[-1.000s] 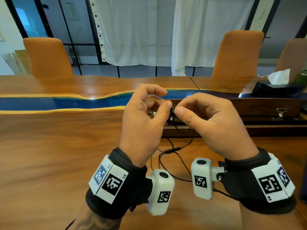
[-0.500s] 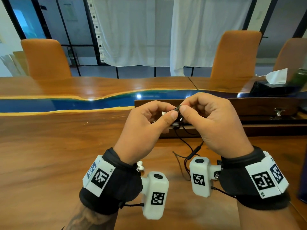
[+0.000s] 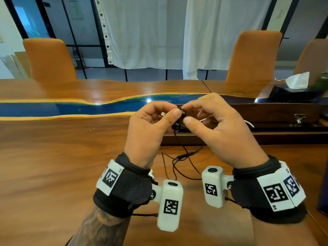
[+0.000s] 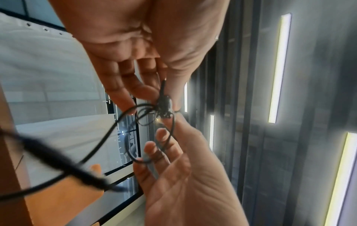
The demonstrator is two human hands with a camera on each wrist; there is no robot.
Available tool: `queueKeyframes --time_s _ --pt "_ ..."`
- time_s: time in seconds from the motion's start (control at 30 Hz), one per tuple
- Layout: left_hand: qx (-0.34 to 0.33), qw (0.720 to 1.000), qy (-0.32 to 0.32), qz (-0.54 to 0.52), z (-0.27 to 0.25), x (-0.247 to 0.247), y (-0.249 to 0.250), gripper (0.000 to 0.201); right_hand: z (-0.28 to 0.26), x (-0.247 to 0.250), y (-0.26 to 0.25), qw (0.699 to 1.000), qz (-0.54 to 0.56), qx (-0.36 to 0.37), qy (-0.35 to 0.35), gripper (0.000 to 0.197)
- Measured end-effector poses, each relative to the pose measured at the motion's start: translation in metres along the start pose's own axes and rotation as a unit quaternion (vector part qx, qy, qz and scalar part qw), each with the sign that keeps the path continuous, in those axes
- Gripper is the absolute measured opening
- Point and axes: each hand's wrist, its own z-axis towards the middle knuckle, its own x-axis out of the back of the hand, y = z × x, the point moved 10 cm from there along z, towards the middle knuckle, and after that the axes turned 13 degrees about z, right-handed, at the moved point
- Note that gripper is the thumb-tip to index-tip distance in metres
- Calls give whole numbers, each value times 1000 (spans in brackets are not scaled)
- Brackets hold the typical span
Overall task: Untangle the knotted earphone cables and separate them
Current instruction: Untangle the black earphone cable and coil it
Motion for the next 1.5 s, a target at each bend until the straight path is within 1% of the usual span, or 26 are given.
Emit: queueKeyframes --time_s 0.13,0.2,0.27,0.33,0.4,0.5,0.57,0.67,0.77,0.83,0.87,0.97,1.03,1.1,1.13,1.2,1.27,1.4,1.47,1.5 --pt "10 1000 -19 1 0 -4 -3 13 1 -3 2 999 39 -2 17 13" --pt "13 1000 -10 8 1 -1 -4 6 1 3 2 998 44 10 46 12" --pt "6 999 6 43 2 2 -4 5 2 9 2 995 69 16 64 14" --pt "0 996 15 88 3 3 -6 8 2 12 1 991 113 20 62 21" --pt "4 994 21 109 3 4 -10 13 2 13 3 987 152 18 57 29" --pt "11 992 16 126 4 6 -11 19 3 12 6 983 171 14 65 27" --pt "16 992 0 128 4 4 -10 26 2 12 6 986 155 15 68 24" --pt "32 996 -16 78 4 3 -10 29 2 12 9 995 91 -7 41 21" --pt "27 998 -31 51 3 -1 -5 29 2 8 8 999 39 -7 17 6" --pt "19 998 -35 44 1 -4 -1 29 0 6 4 1000 8 0 10 20" --pt "18 999 -34 38 1 -4 0 28 0 5 3 1000 -4 -4 8 24" --pt "10 999 -29 42 0 -4 2 26 0 4 8 1000 -8 -20 9 15" --pt "7 998 -33 46 0 -4 1 27 1 3 15 999 11 -37 5 14" --pt "-1 997 -39 68 1 -5 1 33 1 4 18 999 16 -40 10 18" --pt "-10 995 -41 95 1 -5 1 35 2 7 18 999 13 -37 22 20" --pt "-31 985 -41 167 1 -4 1 33 2 14 15 999 1 -27 44 21" --pt "-41 975 -26 216 2 0 0 29 2 15 14 999 -9 -25 44 20" --pt "-65 958 24 277 2 7 2 22 1 8 17 999 -32 -25 20 11" --pt "-67 953 35 294 2 9 0 19 1 9 16 999 -42 -24 24 3" --pt "-70 949 40 304 2 10 -1 18 1 11 16 998 -44 -25 32 4"
